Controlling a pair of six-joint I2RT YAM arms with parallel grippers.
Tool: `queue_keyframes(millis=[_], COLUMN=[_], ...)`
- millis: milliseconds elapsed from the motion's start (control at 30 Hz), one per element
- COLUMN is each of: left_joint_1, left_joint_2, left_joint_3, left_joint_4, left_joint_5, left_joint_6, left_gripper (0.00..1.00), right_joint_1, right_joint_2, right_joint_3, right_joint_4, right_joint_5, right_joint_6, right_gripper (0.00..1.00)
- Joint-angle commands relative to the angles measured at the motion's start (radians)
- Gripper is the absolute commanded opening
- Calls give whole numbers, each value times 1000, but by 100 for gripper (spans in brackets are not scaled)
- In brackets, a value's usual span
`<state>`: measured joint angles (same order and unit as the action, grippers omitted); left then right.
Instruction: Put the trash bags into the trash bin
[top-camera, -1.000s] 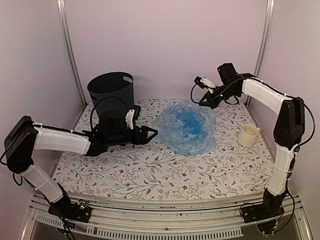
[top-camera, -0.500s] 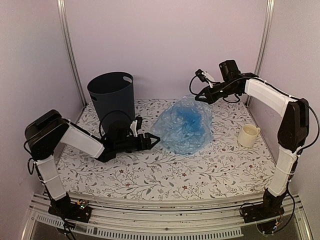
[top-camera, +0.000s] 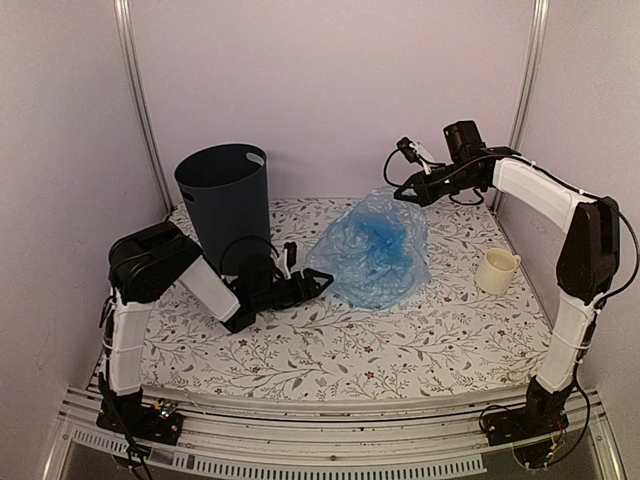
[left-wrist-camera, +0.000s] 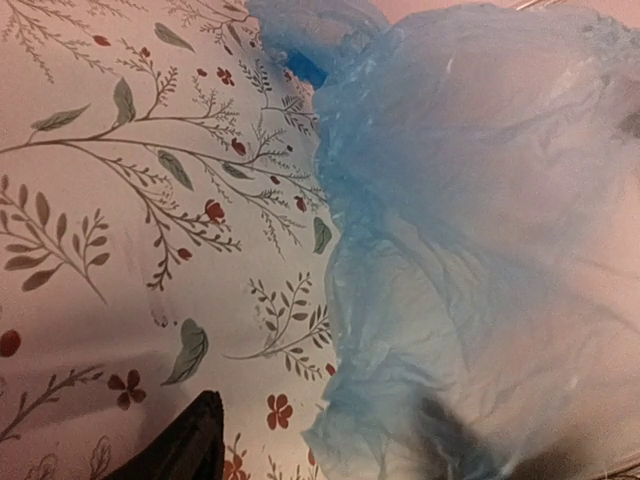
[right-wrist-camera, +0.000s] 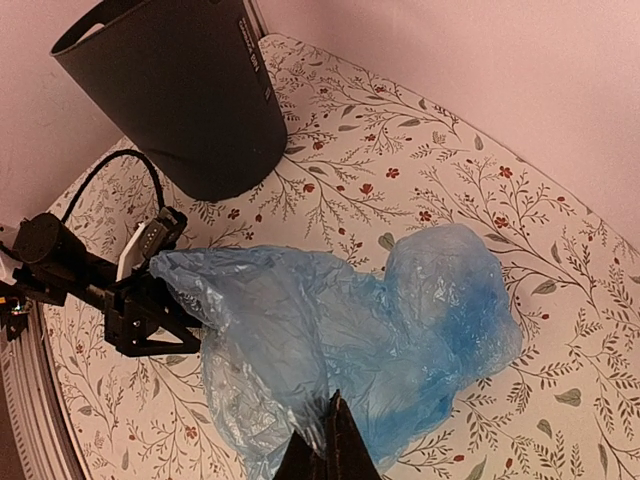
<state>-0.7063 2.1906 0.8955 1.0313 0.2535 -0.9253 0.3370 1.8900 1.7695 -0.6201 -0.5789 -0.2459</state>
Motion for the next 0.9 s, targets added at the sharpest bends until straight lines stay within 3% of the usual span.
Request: queue_keyframes(millis=[0,200,400,667,867], left_joint_1=[2,-2,-7,-7,-4], left_joint_2=[76,124,87,-69,-278], left_joint_3=[58,120,90,27,82], left_joint_4=[119,122,132,67,-185], left_joint_5=[7,29,34,36,28], left_joint_6=[-43,-50,-39,71,232], left_gripper=[62,45,34,1,0], right_joint_1=[-4,-5,-14,-55,-97], right_joint_2=[-24,-26,-28,-59,-134], right_joint_3=[-11,-13,-21,-70,-124], right_joint_4=[16,17,20,22,4], right_joint_5=[-15,-12,-7,11,29], right_joint_6=[10,10,11,9,-7], right_gripper=[2,2,2,2,2])
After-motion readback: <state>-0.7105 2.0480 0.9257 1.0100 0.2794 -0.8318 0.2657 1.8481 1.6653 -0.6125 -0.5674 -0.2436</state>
